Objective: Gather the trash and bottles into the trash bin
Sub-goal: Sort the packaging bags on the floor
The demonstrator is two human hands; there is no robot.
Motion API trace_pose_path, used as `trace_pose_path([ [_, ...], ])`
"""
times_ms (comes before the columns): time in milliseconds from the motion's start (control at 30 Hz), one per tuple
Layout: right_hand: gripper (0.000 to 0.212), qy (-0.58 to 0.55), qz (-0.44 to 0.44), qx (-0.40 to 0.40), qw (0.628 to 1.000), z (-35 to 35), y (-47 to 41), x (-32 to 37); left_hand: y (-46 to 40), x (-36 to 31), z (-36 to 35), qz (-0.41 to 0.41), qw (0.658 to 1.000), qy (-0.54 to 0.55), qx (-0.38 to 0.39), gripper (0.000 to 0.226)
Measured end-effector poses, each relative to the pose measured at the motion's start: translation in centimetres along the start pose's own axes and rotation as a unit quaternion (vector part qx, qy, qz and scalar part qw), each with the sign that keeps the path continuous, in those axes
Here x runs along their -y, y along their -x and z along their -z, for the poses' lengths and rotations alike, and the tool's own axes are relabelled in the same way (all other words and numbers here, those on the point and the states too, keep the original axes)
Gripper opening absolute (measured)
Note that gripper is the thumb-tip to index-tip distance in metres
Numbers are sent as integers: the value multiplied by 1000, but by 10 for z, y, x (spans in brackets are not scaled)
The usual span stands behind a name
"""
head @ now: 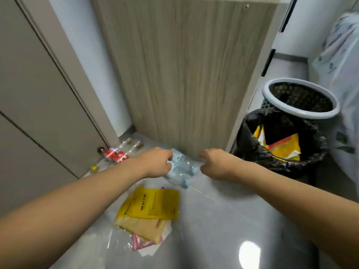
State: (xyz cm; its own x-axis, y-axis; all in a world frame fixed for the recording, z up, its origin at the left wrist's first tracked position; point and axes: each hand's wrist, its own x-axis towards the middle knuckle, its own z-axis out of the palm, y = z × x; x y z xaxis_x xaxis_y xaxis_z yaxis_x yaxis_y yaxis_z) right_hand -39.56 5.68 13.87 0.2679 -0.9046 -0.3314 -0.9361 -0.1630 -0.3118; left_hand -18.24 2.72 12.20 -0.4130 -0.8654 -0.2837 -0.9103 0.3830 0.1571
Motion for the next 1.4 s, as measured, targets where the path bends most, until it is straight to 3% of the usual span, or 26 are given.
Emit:
trace_pose_path([
  [200,48,17,12,65,998,-73,-55,78,60,106,-68,86,991,-12,97,31],
  [433,50,4,-31,159,987,-180,-79,92,91,160,-151,152,976,98,117,31],
  [567,59,-29,-99,97,990,-207,-97,83,95,162,-184,209,957,174,98,31],
  [667,67,2,-58,60,997,-220,-114,89,95,159,-199,259,938,215,80,24],
  [867,80,48,-6,93,994,-239,-140,118,89,150,-205,351,907,208,107,63],
  [967,78,73,-9,86,994,-250,-143,117,86,147,-210,371,901,202,98,68],
  [1067,71,91,-13,73,993,-249,-148,113,86,151,-214,390,884,235,108,59],
  [1167,53,69,-13,73,995,-246,-151,107,87,159,-217,384,863,309,108,26],
  [1233,36,9,-9,69,998,-239,-151,101,88,161,-212,363,826,419,99,7],
  [1333,8,-104,3,40,994,-216,-143,96,94,162,-189,359,749,552,75,14],
  [1400,5,-128,2,24,991,-195,-136,94,96,163,-173,354,739,571,51,15],
])
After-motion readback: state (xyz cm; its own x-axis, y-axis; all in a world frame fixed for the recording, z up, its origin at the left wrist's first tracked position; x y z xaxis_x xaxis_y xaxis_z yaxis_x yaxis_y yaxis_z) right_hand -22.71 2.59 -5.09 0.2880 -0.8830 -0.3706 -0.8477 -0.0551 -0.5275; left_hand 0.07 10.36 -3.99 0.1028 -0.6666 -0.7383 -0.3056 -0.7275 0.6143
